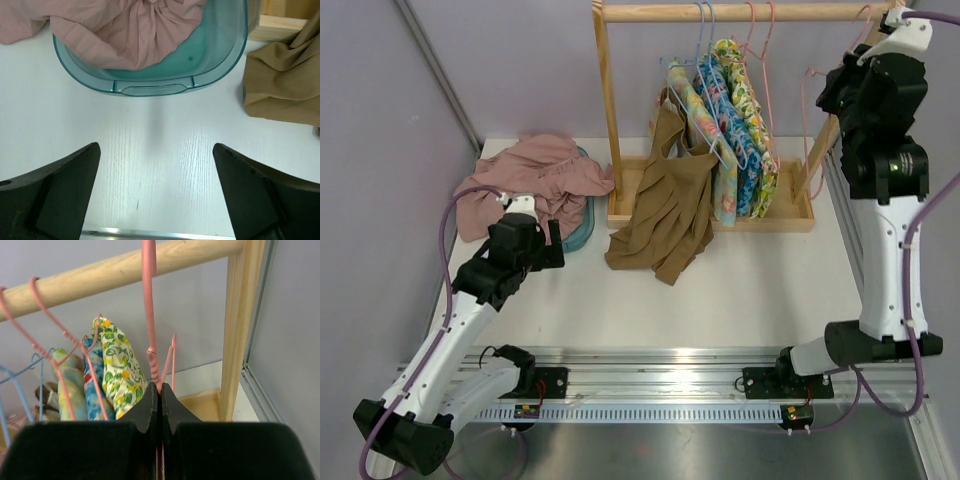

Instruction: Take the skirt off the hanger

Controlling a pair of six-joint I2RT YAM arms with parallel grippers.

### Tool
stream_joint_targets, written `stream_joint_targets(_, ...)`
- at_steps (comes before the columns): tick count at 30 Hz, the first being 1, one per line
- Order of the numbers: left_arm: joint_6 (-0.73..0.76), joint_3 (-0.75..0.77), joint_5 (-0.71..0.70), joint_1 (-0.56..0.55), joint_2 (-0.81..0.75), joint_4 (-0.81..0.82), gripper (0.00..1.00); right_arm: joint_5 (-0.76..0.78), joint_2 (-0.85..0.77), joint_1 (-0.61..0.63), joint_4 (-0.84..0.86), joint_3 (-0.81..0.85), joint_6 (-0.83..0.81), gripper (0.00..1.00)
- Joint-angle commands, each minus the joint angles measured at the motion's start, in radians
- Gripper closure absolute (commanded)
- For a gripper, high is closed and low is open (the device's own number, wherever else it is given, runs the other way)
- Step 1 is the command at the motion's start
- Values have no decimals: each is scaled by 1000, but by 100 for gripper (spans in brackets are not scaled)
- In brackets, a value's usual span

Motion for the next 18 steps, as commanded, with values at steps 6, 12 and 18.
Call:
stream_joint_targets(6,-13,17,-52,-10,-36,44,1,-29,265,-86,133,298,-6,100)
stream_joint_targets(12,-11,16,-49,-12,-28,46,1,-118,420,-140,137,436,43,100)
stream_joint_targets(18,-11,19,-44,-15,-7,43,1,-138,391,-148,204,238,84,100)
